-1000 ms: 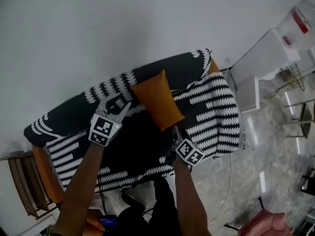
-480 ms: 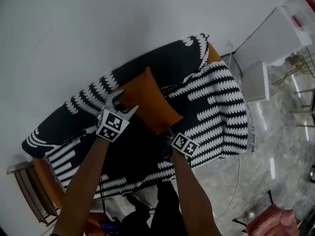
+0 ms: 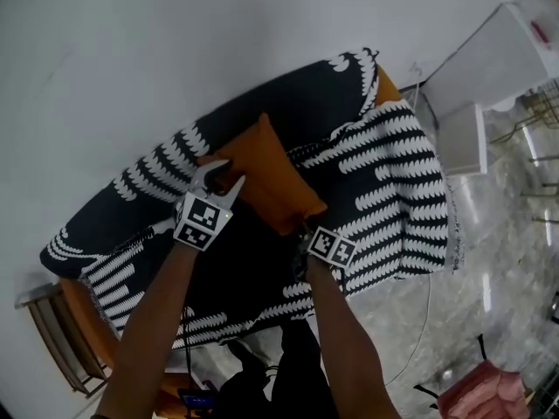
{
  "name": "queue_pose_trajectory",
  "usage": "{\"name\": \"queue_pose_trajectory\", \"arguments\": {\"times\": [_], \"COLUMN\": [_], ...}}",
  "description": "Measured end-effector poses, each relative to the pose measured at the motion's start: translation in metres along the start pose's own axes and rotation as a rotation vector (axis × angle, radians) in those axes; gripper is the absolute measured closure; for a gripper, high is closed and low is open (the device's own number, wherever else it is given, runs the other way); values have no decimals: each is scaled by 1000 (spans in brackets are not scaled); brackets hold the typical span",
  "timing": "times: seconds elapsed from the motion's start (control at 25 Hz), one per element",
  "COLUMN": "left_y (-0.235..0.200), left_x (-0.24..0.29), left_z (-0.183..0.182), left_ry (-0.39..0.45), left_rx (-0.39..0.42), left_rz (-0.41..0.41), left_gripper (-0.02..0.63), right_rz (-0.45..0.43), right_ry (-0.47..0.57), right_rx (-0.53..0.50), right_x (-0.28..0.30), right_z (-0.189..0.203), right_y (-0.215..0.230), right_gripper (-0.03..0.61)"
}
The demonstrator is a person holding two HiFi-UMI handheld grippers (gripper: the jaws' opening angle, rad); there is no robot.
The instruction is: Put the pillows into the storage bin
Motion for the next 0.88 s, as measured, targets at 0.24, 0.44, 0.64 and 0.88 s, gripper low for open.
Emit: {"name": "queue_pose_trajectory", "arguments": {"times": [0.24,0.44,0.64,0.88], "left_y": [-12,-13,-11,-8], "left_x": [-36,-85,-157,-255], "left_z": [13,32,50,79], "left_ry": [-3,53,108,176], "left_rx": [-158,-214,-283,-342], "left_rz": [-39,-140,-253,-408], "left_gripper": [609,609,609,609], "right_rz": [83,54,7,-100], "right_ry": [73,136,169,182], "right_rx": [-213,-379,-534,-707], "right_x": [-33,-57,-72,-81], "right_z": [-12,-22,-26,-2], "right_y": [-29,-72,-137,-226], "right_gripper": [552,557,558,560]}}
Point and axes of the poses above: the fingertips, and each gripper's own axes: x forward along the fingers, y to its right, z out of its underside, the point moved 10 cm from there along -x, backward along the fingers, and after that the axes turned 11 degrees about z, right-handed, at the moved point
